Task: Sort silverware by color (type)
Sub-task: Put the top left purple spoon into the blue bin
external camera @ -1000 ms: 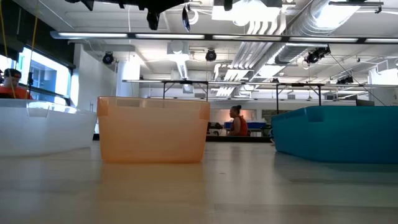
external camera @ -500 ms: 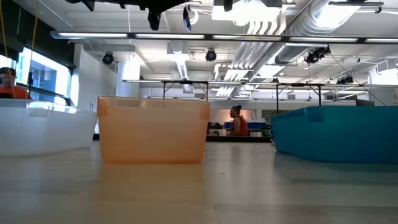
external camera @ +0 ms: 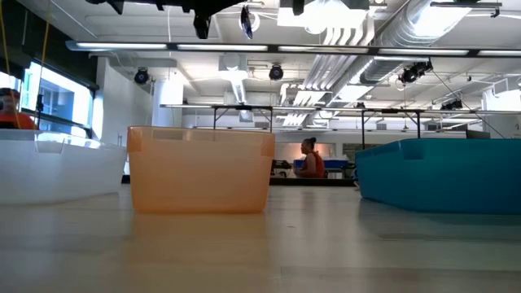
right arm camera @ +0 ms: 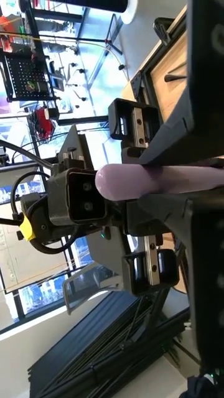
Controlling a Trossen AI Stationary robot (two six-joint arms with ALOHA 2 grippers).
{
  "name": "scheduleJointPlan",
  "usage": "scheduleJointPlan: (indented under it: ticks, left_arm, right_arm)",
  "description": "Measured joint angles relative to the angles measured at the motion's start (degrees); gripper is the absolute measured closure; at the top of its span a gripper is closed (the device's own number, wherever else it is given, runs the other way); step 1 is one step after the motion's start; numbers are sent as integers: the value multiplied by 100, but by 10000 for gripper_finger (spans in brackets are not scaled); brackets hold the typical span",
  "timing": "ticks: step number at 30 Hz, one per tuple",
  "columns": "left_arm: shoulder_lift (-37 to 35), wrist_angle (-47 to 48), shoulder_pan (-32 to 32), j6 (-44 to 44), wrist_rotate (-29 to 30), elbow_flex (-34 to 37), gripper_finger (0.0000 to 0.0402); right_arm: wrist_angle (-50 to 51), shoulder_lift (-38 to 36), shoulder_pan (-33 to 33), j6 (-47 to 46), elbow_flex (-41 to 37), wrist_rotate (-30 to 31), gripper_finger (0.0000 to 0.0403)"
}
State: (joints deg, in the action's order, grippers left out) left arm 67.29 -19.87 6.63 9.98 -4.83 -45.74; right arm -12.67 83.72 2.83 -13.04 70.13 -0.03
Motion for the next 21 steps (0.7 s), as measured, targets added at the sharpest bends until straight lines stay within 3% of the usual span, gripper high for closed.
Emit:
scheduleJointPlan:
  ticks: [7,21]
  left_arm:
    - [7,5,0,-10,-5,0,391]
    - [4,0,15,-12,66,4,400]
  right_arm:
    - [29,-2,33,-36,0,-44,399]
    - [111,-4,24,-109,-2,-68,401]
